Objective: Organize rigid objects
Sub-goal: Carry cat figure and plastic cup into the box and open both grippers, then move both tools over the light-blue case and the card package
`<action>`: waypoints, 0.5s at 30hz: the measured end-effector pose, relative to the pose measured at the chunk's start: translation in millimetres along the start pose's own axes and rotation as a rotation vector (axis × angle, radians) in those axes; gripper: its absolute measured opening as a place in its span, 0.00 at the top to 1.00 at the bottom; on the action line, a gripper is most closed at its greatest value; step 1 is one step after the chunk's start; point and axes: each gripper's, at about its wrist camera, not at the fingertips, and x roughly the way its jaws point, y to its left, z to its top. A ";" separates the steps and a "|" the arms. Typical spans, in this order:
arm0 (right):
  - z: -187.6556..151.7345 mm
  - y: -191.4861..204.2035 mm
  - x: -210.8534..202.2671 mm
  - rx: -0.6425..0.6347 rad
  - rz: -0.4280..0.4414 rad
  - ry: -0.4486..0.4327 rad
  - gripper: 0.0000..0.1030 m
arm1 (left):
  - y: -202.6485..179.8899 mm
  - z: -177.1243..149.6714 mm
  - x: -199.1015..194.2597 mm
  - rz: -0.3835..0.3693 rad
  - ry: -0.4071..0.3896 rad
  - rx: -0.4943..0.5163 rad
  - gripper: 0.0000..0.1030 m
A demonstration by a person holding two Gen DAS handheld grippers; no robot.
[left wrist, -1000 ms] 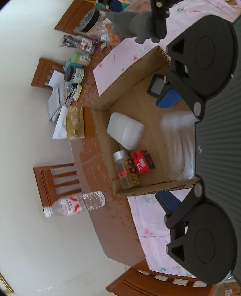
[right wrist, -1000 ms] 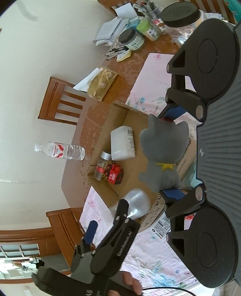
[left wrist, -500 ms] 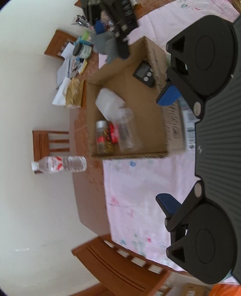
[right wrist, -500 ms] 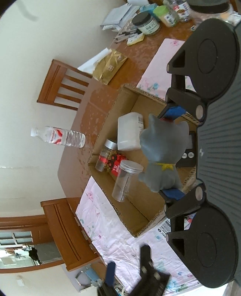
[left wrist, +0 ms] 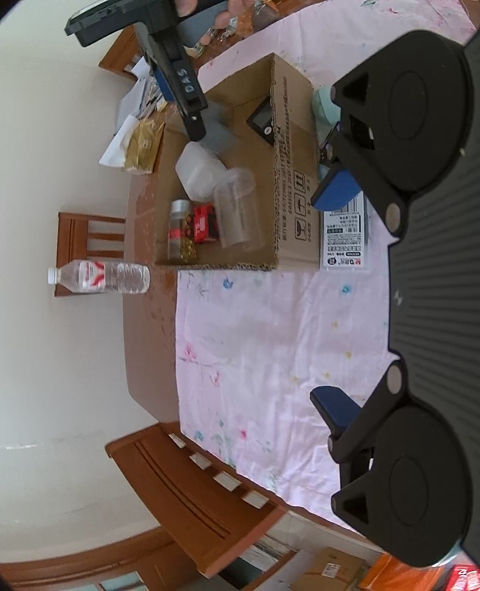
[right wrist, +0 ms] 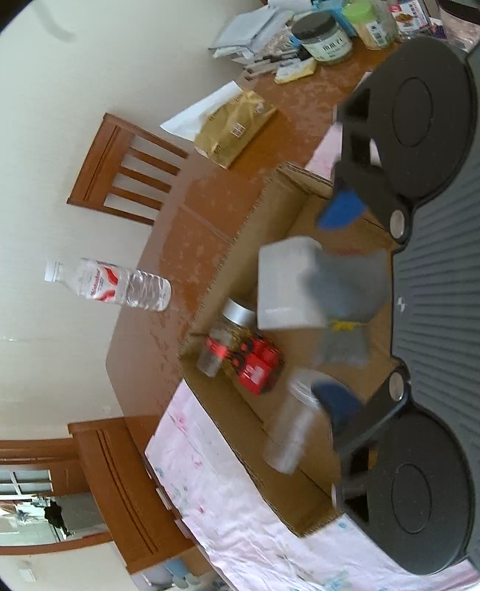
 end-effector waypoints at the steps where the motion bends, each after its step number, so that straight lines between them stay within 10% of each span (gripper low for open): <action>1: 1.2 0.0 -1.5 0.001 -0.005 -0.012 0.00 | 0.5 -0.9 -0.1 0.000 0.003 -0.001 0.02; 15: -30.5 4.9 -35.4 0.130 -0.079 -0.001 0.00 | -7.0 0.0 8.0 -0.040 0.016 0.047 0.02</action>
